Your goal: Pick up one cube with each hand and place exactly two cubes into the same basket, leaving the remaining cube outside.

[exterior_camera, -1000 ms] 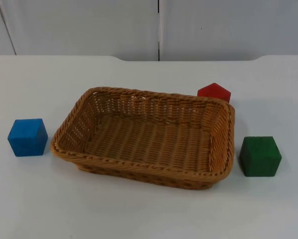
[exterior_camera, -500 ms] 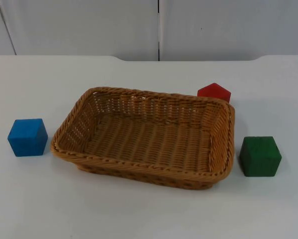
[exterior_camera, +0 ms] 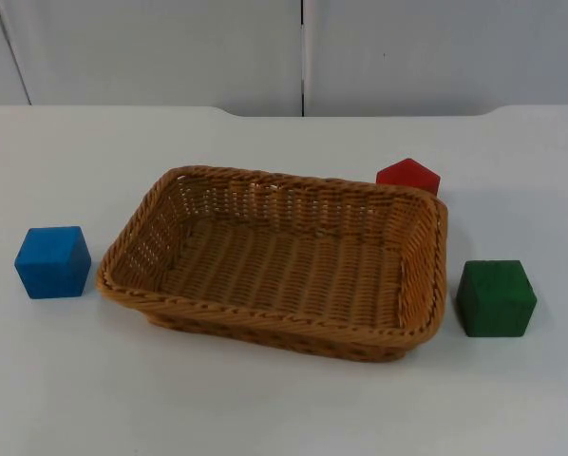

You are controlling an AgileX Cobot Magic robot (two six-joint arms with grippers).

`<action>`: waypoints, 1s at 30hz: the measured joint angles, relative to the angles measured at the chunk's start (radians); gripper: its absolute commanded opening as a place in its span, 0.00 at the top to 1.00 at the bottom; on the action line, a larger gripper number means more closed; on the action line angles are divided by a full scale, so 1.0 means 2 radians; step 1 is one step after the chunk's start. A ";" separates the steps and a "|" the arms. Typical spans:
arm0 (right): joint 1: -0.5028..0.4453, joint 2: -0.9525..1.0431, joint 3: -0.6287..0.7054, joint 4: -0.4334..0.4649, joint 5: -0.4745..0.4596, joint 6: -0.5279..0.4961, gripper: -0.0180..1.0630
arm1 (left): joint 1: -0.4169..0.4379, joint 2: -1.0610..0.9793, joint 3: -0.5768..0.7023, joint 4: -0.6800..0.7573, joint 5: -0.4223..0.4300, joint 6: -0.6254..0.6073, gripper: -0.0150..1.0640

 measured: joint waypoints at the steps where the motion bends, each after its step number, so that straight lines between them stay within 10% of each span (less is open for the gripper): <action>1: 0.000 0.000 0.000 0.000 0.000 0.000 0.02 | 0.000 0.000 0.000 0.000 0.000 0.000 0.01; 30: 0.000 0.158 -0.045 0.003 -0.022 -0.039 0.02 | 0.000 0.011 -0.016 -0.030 -0.003 0.000 0.01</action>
